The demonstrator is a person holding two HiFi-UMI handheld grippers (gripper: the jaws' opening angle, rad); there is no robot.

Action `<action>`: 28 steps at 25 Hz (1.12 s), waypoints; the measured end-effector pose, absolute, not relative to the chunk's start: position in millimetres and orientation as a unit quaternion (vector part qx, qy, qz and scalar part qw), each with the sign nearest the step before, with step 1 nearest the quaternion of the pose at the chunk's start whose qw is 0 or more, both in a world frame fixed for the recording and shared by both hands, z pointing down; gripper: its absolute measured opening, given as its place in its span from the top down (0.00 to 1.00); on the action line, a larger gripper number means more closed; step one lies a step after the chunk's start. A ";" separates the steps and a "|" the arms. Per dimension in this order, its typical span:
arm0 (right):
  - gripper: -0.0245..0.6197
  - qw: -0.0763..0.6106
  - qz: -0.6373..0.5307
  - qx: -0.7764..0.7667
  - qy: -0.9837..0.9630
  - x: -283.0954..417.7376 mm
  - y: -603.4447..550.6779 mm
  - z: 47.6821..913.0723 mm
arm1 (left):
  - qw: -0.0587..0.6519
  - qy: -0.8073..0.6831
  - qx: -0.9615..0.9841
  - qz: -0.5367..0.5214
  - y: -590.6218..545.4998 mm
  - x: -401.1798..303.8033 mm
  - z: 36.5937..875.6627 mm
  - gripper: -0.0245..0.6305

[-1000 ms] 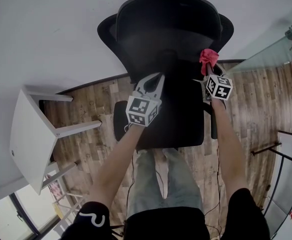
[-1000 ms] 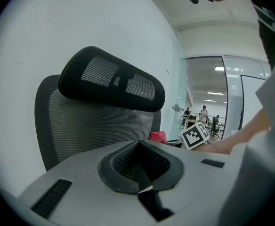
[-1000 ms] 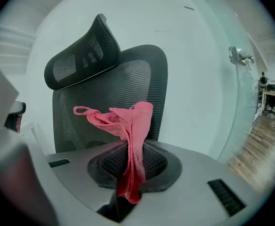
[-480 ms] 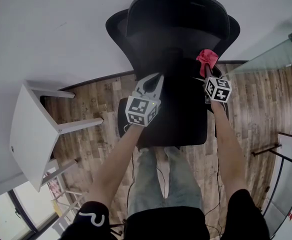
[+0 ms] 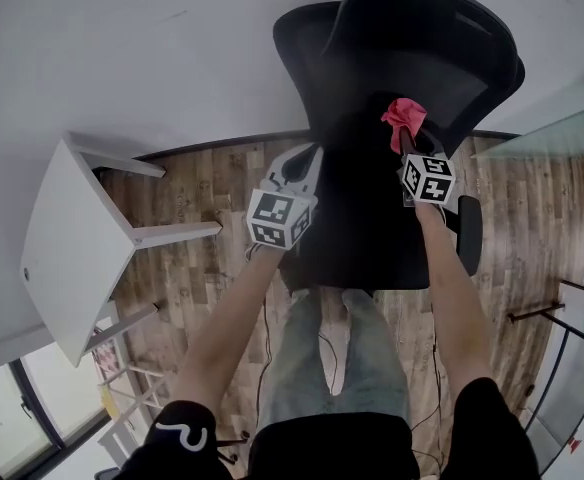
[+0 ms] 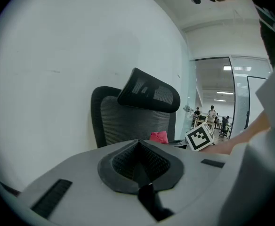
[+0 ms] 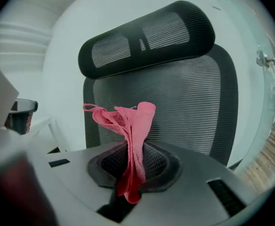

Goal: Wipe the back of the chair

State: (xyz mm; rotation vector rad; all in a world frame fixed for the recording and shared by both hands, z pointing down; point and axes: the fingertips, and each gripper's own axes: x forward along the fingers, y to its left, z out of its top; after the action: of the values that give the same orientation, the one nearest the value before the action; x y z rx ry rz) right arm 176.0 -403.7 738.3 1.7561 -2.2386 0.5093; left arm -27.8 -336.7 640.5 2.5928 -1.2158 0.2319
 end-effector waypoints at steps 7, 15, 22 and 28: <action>0.85 0.137 0.174 0.573 -0.789 94.5 -412.3 749.3 | 0.141 -0.443 0.882 0.080 -336.4 -98.6 649.1 0.93; 0.85 0.153 0.179 0.542 -0.807 9.8 -419.3 767.8 | 0.151 -0.461 0.870 0.082 -336.2 -164.1 660.9 0.93; 0.85 0.171 0.187 0.526 -0.812 -31.5 -421.3 785.3 | 0.158 -0.468 0.866 0.079 -339.0 -197.1 668.1 0.93; 0.85 0.185 0.195 0.526 -0.807 -37.6 -428.8 802.5 | 0.162 -0.466 0.866 0.082 -341.5 -203.2 674.2 0.93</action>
State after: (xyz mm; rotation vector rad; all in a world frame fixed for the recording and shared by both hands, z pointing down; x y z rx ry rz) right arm -37.6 -428.8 802.5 1.4811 -2.2737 0.5495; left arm -203.2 -341.5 674.2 2.4716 -1.3304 0.2347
